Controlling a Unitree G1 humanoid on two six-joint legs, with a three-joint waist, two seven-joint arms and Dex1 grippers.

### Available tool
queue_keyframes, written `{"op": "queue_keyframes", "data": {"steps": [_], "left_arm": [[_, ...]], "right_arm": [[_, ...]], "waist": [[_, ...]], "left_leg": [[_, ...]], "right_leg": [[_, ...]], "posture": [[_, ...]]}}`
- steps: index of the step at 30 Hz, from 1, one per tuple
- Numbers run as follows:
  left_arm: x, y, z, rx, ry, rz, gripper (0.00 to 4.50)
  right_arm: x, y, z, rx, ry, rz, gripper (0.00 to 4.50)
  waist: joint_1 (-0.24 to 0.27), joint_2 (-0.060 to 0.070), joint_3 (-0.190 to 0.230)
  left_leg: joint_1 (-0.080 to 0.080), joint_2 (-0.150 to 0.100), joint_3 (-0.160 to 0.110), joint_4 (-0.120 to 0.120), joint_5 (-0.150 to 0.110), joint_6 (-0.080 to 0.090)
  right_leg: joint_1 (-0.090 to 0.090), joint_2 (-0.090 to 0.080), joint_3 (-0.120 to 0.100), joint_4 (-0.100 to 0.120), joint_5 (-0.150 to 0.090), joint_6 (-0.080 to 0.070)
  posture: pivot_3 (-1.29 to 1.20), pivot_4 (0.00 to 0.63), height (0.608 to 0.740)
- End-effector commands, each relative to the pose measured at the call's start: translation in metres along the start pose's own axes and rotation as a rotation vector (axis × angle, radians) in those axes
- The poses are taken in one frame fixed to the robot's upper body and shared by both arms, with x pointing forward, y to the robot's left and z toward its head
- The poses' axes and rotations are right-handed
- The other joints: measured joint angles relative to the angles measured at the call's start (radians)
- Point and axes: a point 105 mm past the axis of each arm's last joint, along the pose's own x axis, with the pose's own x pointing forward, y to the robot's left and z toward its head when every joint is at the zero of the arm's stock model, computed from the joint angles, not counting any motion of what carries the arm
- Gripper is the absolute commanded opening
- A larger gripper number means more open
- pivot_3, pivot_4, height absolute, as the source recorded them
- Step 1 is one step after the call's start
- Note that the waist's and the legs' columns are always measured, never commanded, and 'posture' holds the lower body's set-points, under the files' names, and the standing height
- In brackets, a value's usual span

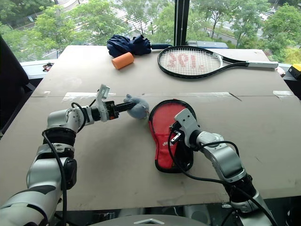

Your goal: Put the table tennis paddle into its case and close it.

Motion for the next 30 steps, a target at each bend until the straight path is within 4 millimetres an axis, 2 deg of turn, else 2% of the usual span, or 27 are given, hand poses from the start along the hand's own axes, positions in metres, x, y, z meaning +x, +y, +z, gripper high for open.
{"op": "queue_keyframes", "data": {"steps": [1,4,7,10,12,20,25,30], "left_arm": [[0.001,-0.009,0.029,0.091,-0.083,-0.018,0.04],[0.003,-0.005,0.041,0.139,-0.104,0.016,0.04],[0.014,-0.006,0.064,0.188,-0.149,0.06,0.04],[0.037,-0.011,0.077,0.289,-0.138,0.122,0.04],[0.053,-0.017,0.078,0.351,-0.107,0.148,0.04],[0.091,-0.038,0.071,0.509,-0.035,0.145,0.04],[0.111,-0.051,0.083,0.567,-0.102,0.244,0.04],[0.131,-0.072,0.09,0.642,-0.141,0.281,0.04]], "right_arm": [[0.002,0.0,-0.025,0.034,0.098,-0.008,0.0],[0.002,0.002,-0.026,0.037,0.103,-0.005,0.0],[0.002,0.005,-0.03,0.037,0.12,0.01,0.0],[0.001,0.007,-0.034,0.028,0.141,0.024,0.0],[0.002,0.008,-0.035,0.026,0.144,0.029,0.0],[0.002,0.02,-0.042,-0.002,0.17,0.074,0.0],[0.002,0.028,-0.039,-0.013,0.16,0.116,0.0],[0.0,0.03,-0.043,-0.035,0.18,0.131,0.0]], "waist": [[0.0,0.0,0.0],[0.0,0.0,0.0],[0.003,0.0,0.0],[0.004,0.0,0.0],[0.006,-0.001,0.0],[-0.001,0.0,0.0],[0.005,0.0,0.0],[0.004,0.0,0.0]], "left_leg": [[0.0,0.0,0.0,0.0,0.0,0.0],[0.0,0.0,0.0,0.0,0.0,0.0],[-0.001,0.0,-0.001,0.0,0.0,0.0],[-0.001,-0.001,-0.001,0.0,0.0,0.0],[-0.001,-0.001,-0.001,0.0,0.0,0.0],[-0.001,-0.001,-0.001,-0.002,0.0,0.0],[-0.002,-0.001,-0.001,-0.001,0.0,0.0],[-0.002,-0.001,-0.001,-0.001,0.0,0.0]], "right_leg": [[0.0,0.0,0.0,0.0,0.0,0.0],[0.0,0.0,0.0,0.0,0.0,0.0],[0.0,0.0,-0.001,0.0,0.0,0.0],[0.0,0.0,-0.001,-0.001,0.0,0.0],[0.0,0.0,-0.001,-0.001,0.0,0.0],[0.0,0.001,0.0,-0.002,0.0,0.0],[0.0,0.001,0.0,-0.002,0.0,0.001],[0.0,0.001,0.0,-0.002,0.0,0.001]], "posture": [[0.0,0.15,0.74],[0.0,0.15,0.74],[0.0,0.15,0.74],[0.0,0.15,0.74],[0.0,0.15,0.74],[0.0,0.15,0.74],[0.0,0.15,0.74],[0.0,0.15,0.74]]}}
